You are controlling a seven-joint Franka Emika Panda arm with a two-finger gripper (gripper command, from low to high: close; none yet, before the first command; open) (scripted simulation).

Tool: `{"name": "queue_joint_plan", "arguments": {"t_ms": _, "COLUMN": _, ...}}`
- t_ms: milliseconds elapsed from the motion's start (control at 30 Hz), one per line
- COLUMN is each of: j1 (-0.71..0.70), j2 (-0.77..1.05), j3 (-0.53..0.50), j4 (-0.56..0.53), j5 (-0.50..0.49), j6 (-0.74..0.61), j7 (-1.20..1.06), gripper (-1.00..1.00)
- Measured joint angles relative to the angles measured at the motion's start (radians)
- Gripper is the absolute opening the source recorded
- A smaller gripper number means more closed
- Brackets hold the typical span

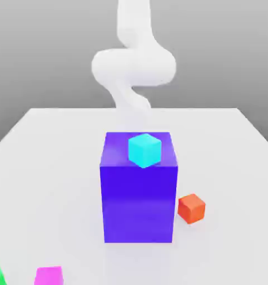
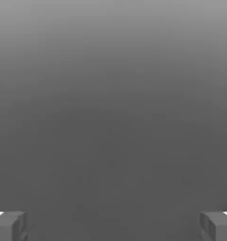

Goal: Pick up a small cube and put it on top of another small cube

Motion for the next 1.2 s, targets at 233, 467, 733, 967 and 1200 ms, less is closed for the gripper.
{"name": "queue_joint_plan", "arguments": {"t_ms": 233, "j1": 0.053, "j2": 0.259, "j3": -0.114, "j4": 0.009, "j5": 0.074, "j6": 0.065, "j7": -0.146, "gripper": 0.00}}
{"name": "queue_joint_plan", "arguments": {"t_ms": 467, "j1": 0.071, "j2": 0.514, "j3": -0.196, "j4": 0.019, "j5": 0.166, "j6": 0.128, "j7": -0.302, "gripper": 0.00}}
{"name": "queue_joint_plan", "arguments": {"t_ms": 733, "j1": 0.029, "j2": 0.801, "j3": -0.226, "j4": 0.029, "j5": 0.241, "j6": 0.203, "j7": -0.460, "gripper": 0.00}}
{"name": "queue_joint_plan", "arguments": {"t_ms": 967, "j1": -0.019, "j2": 1.034, "j3": -0.241, "j4": 0.032, "j5": 0.224, "j6": 0.281, "j7": -0.540, "gripper": 0.00}}
{"name": "queue_joint_plan", "arguments": {"t_ms": 1200, "j1": -0.081, "j2": 1.241, "j3": -0.186, "j4": 0.067, "j5": 0.271, "j6": 0.413, "j7": -0.603, "gripper": -1.00}}
